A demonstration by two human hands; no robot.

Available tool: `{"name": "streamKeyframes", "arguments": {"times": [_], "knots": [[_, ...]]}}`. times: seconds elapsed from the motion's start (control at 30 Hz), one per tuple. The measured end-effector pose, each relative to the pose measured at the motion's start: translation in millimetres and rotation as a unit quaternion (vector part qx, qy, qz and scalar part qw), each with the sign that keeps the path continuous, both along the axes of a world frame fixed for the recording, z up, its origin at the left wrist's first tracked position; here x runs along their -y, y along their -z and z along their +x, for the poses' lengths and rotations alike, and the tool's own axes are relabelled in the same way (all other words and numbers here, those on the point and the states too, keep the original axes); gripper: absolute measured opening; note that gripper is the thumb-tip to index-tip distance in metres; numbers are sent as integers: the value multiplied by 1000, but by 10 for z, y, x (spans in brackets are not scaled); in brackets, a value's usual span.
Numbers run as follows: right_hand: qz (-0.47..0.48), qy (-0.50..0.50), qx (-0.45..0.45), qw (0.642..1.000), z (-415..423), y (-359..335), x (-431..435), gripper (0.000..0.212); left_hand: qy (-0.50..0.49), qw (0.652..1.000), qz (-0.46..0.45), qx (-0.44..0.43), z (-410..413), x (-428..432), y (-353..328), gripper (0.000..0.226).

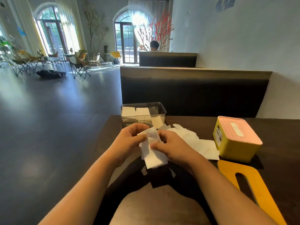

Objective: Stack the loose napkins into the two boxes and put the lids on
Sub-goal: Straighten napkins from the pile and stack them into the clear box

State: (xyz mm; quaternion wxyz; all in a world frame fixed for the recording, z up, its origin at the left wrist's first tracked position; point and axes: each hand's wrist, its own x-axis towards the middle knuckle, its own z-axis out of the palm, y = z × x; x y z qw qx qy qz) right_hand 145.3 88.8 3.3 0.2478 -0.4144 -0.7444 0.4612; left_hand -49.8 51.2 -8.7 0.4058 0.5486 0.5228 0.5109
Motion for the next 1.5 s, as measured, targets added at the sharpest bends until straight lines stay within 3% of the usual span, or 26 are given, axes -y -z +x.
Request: {"name": "streamKeyframes", "arguments": {"times": [0.13,0.2,0.33,0.47,0.67,0.8,0.9,1.13,1.3,1.4,1.5], "knots": [[5,36,-35,999,-22,-280,-401,30,-51,996,49,-48,-52,-289,-275,23],[2,66,-45,997,-53,-372,-649,24,-102,982,74,-139,-103,-458,-371,24],[-18,135,-62,989,-150,-492,-1119,21,-99,897,39,-430,-224,-833,-369,48],[-72,177,-28,981,-277,-515,-1420,31,-58,813,-45,-577,-247,-1037,-246,62],[-75,171,3,982,-423,-494,-1595,30,-72,812,-60,-576,-305,-1115,-281,46],[-76,160,9,984,-450,-498,-1579,35,-55,847,-55,-525,-370,-987,-300,31],[-90,162,16,983,-457,-510,-1493,33,-25,855,-67,-513,-431,-817,-330,26],[-75,160,64,982,-540,-526,-1197,36,48,830,-107,-545,-460,-303,-527,20],[-59,96,167,979,-664,-540,-1011,34,98,815,-147,-552,-482,-37,-675,13],[-67,59,200,976,-698,-510,-960,30,115,835,-158,-514,-502,12,-743,16],[-115,65,171,976,-653,-529,-954,42,55,873,-123,-468,-529,-40,-739,22]]}}
